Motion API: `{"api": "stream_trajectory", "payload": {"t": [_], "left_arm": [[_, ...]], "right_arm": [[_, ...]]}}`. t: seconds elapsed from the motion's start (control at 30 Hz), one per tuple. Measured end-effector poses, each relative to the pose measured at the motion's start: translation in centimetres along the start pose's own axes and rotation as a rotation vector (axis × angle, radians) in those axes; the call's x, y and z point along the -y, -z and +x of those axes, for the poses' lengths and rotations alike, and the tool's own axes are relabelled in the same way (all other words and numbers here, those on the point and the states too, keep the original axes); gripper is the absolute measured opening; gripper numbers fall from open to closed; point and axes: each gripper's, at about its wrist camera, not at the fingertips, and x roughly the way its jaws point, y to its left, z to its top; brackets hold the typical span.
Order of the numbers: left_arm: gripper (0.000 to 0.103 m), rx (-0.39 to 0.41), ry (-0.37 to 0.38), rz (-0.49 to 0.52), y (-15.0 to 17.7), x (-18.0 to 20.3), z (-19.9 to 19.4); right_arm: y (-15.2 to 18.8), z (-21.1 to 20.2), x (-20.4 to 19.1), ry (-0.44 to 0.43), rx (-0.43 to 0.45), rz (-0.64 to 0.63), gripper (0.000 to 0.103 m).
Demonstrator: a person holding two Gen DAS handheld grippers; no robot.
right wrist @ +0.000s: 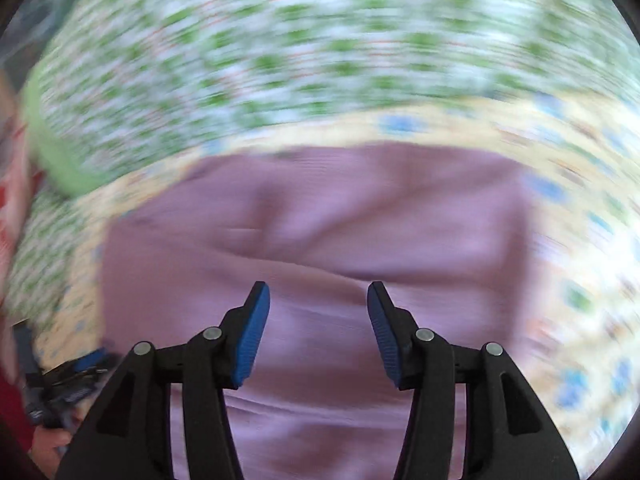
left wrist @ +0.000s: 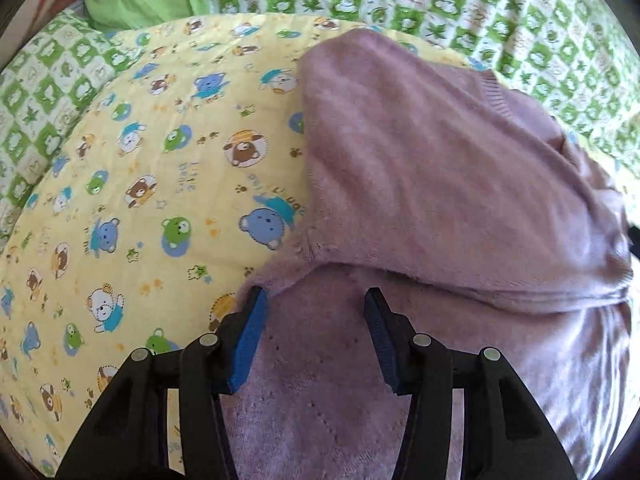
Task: Fold small clothes
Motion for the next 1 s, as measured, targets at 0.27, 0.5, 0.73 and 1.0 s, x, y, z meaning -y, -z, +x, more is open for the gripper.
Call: {"api": "stream_trajectory", "payload": {"t": [0.27, 0.5, 0.73, 1.0], "left_arm": [[0.048, -0.002, -0.058, -0.019, 0.3, 0.8, 0.7], [0.045, -0.026, -0.037, -0.038, -0.4, 0.5, 0.9], [0.045, -0.043, -0.01, -0.071, -0.4, 0.1, 0.9], [0.044, -0.071, 0.055, -0.057, 1.0, -1.3, -1.2]], "right_arm": [[0.3, 2.9, 4.0, -0.012, -0.118, 0.074, 0.051], [-0.1, -1.9, 6.3, -0.089, -0.036, 0.138, 0.006], [1.9, -0.3, 7.0, 0.013, -0.147, 0.068, 0.006], [1.6, -1.5, 7.2, 0.059, -0.098, 0.119, 0.04]]}}
